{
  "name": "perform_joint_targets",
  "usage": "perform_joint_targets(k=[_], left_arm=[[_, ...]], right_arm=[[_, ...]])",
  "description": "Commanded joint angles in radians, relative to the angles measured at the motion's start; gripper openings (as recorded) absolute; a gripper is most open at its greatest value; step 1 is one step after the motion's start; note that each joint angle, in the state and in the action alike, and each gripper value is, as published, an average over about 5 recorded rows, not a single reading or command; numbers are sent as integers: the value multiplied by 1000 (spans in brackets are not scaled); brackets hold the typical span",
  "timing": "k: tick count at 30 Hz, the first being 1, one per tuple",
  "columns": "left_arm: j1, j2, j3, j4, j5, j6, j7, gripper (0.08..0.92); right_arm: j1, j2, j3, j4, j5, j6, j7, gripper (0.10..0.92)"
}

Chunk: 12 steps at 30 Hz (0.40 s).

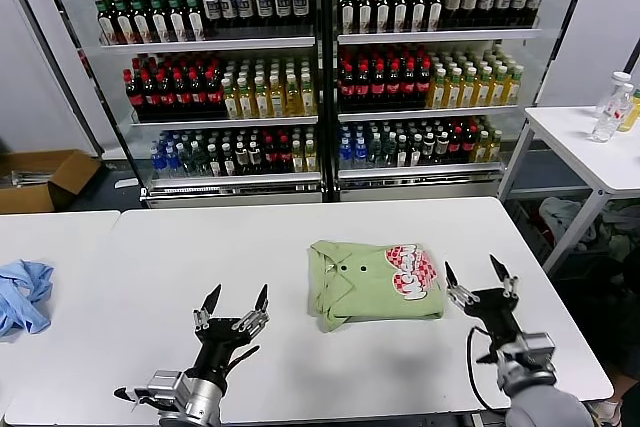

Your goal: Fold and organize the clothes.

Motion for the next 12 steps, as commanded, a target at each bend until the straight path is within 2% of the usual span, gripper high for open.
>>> perform_joint_targets(k=[1,12], left_arm=[[72,-10,-11,-54,112,2,19,823],[97,-33,-14,-82,152,5,26,822]], right_arm=[[-239,56,114,209,-70,39,-8,811],[-255,72,108,245,-100,32,-4,823]])
